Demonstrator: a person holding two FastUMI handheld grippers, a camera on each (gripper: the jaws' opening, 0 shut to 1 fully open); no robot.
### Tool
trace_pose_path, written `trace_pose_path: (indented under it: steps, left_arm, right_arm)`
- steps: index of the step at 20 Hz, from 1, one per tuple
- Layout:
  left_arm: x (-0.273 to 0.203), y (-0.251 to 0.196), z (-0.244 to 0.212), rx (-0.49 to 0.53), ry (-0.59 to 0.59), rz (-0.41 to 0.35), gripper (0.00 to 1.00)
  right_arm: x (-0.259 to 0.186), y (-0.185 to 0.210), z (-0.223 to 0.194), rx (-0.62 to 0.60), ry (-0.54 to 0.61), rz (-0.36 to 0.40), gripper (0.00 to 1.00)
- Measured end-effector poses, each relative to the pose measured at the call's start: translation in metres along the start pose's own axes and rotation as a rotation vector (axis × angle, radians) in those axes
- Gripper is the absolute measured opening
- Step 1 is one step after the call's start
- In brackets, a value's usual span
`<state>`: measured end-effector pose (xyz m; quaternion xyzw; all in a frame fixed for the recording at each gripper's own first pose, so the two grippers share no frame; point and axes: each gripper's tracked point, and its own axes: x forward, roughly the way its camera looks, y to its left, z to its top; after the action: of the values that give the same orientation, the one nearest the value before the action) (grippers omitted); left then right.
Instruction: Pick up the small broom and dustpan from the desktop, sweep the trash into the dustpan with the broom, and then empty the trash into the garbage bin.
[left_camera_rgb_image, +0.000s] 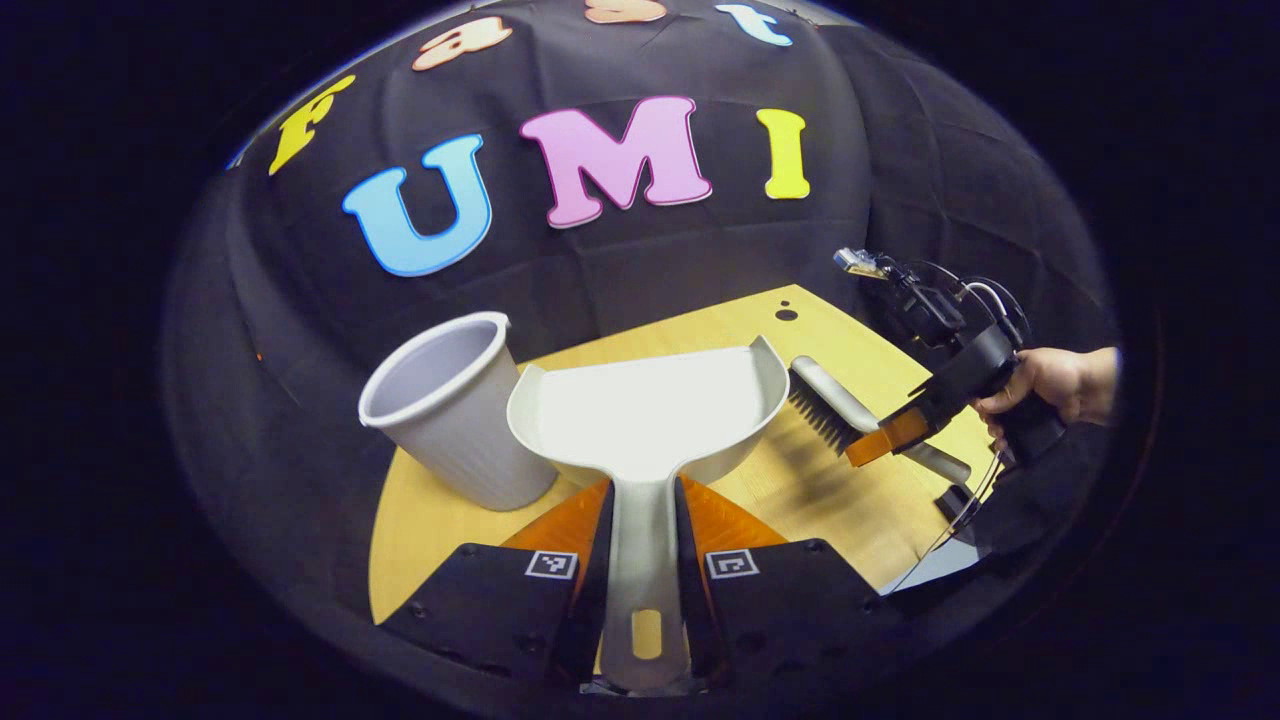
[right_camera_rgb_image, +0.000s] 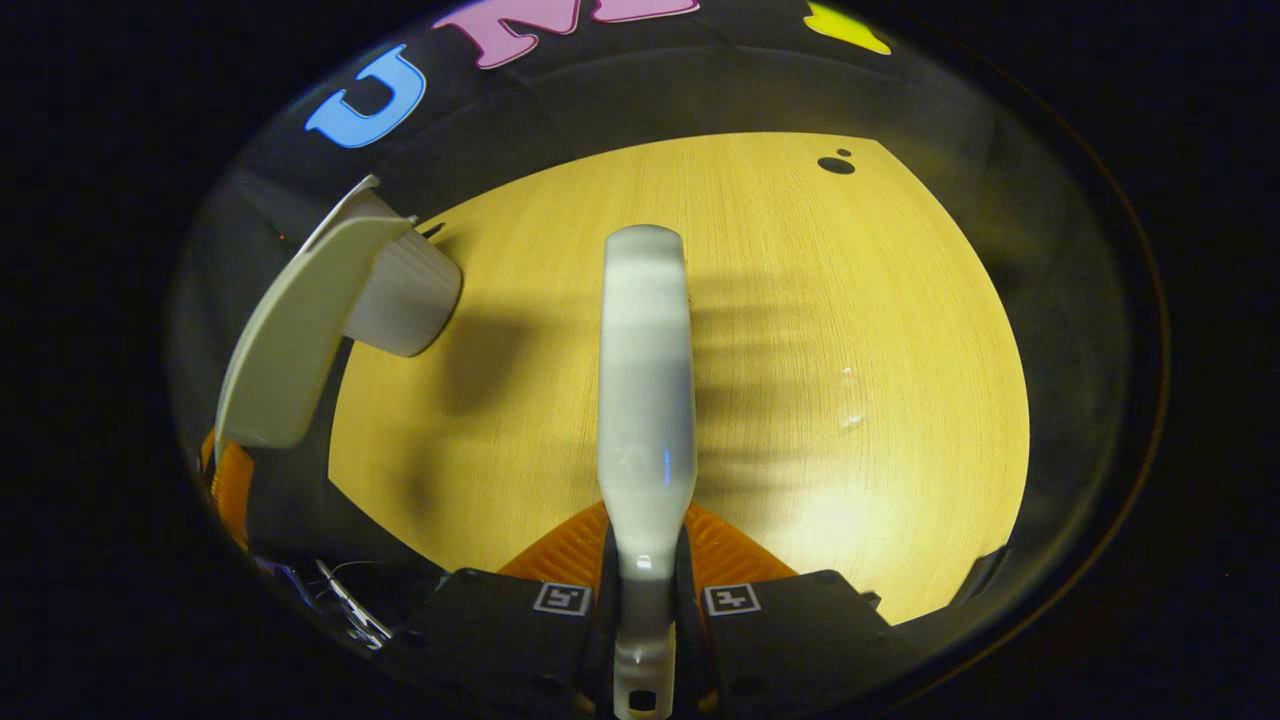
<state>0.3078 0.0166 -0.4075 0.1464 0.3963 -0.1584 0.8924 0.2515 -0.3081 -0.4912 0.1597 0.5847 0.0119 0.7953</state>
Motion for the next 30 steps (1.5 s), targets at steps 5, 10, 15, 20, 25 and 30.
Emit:
trace_pose_path:
  steps: [5,10,15,20,25,30]
  left_arm:
    - [0.033,-0.001,-0.027,-0.02,0.027,0.035,0.31]
    - [0.055,-0.017,-0.027,-0.195,0.114,0.003,0.31]
    - [0.053,-0.031,-0.024,-0.143,0.195,0.034,0.31]
    - [0.049,-0.039,-0.038,-0.114,0.314,0.032,0.31]
    - [0.05,-0.042,-0.055,-0.143,0.393,0.0,0.32]
    - [0.053,-0.035,-0.047,-0.125,0.365,0.022,0.74]
  right_arm:
    - [0.042,0.005,-0.021,-0.015,0.069,-0.064,0.27]
    - [0.069,0.02,-0.029,-0.048,0.116,-0.088,0.27]
    - [0.09,0.016,-0.016,-0.029,0.136,-0.105,0.23]
    - [0.095,0.02,-0.022,-0.029,0.163,-0.127,0.28]
    - [0.093,0.019,-0.016,0.008,0.143,-0.13,0.34]
    - [0.079,0.029,-0.012,0.027,0.13,-0.083,0.59]
